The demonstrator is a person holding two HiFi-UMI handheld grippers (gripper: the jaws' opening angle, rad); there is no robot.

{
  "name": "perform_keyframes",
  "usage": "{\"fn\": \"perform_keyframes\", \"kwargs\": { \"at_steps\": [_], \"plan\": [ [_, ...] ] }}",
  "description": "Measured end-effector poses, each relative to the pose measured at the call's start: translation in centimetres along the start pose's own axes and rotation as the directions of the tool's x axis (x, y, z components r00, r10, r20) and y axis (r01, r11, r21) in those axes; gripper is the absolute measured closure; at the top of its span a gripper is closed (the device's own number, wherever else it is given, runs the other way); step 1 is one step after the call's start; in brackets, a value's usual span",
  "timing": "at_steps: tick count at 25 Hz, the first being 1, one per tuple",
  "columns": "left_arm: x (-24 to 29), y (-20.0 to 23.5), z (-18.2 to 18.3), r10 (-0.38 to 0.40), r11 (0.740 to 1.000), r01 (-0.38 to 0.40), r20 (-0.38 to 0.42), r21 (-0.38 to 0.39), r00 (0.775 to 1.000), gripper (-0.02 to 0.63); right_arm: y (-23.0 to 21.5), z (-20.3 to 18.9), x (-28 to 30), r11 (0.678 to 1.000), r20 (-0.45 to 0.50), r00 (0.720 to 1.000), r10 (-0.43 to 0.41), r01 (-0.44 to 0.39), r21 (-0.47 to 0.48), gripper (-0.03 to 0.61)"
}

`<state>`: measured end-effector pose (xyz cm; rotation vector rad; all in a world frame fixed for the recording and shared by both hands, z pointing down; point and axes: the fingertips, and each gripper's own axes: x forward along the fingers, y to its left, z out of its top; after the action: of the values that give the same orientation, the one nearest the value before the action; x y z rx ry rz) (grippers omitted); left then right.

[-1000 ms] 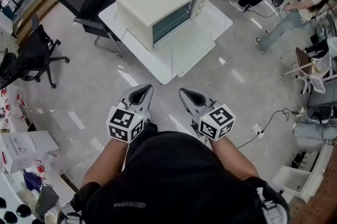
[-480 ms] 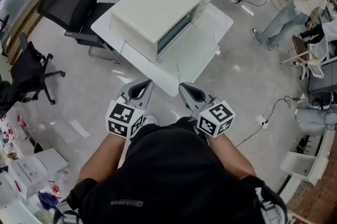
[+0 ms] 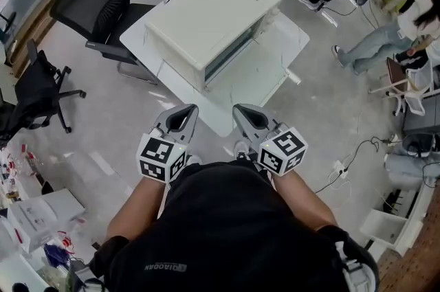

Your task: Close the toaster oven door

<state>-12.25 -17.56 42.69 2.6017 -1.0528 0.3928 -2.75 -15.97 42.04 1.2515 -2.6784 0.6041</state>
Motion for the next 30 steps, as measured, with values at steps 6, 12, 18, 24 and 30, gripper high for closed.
{"fn": "perform_keyframes", "kwargs": {
  "at_steps": [6, 12, 18, 24, 30],
  "plan": [
    [1.0, 0.0, 0.5, 0.065, 0.998, -0.064, 0.008, -0.024, 0.998, 0.611, -1.9, 0.8, 0.4, 0.998, -0.031, 0.998, 0.05, -0.051, -0.031, 0.577],
    [2.0, -0.1, 1.0, 0.116, 0.993, -0.115, 0.017, -0.035, 0.993, 0.611, -2.8, 1.1, 0.7, 0.993, -0.05, 0.993, 0.105, -0.108, -0.054, 0.577],
    [2.4, -0.5, 1.1, 0.123, 0.992, -0.123, 0.005, -0.025, 0.992, 0.611, -3.6, 1.5, 0.7, 0.992, -0.034, 0.993, 0.115, -0.117, -0.043, 0.577],
    [2.4, -0.4, 1.2, 0.128, 0.992, -0.128, 0.004, -0.018, 0.992, 0.611, -4.0, 1.4, 0.7, 0.993, -0.025, 0.993, 0.113, -0.113, -0.028, 0.577],
    [2.7, -0.2, 1.5, 0.114, 0.993, -0.114, 0.002, -0.006, 0.993, 0.611, -4.6, 1.9, 0.9, 0.996, -0.008, 0.996, 0.091, -0.091, -0.026, 0.577]
  ]
}}
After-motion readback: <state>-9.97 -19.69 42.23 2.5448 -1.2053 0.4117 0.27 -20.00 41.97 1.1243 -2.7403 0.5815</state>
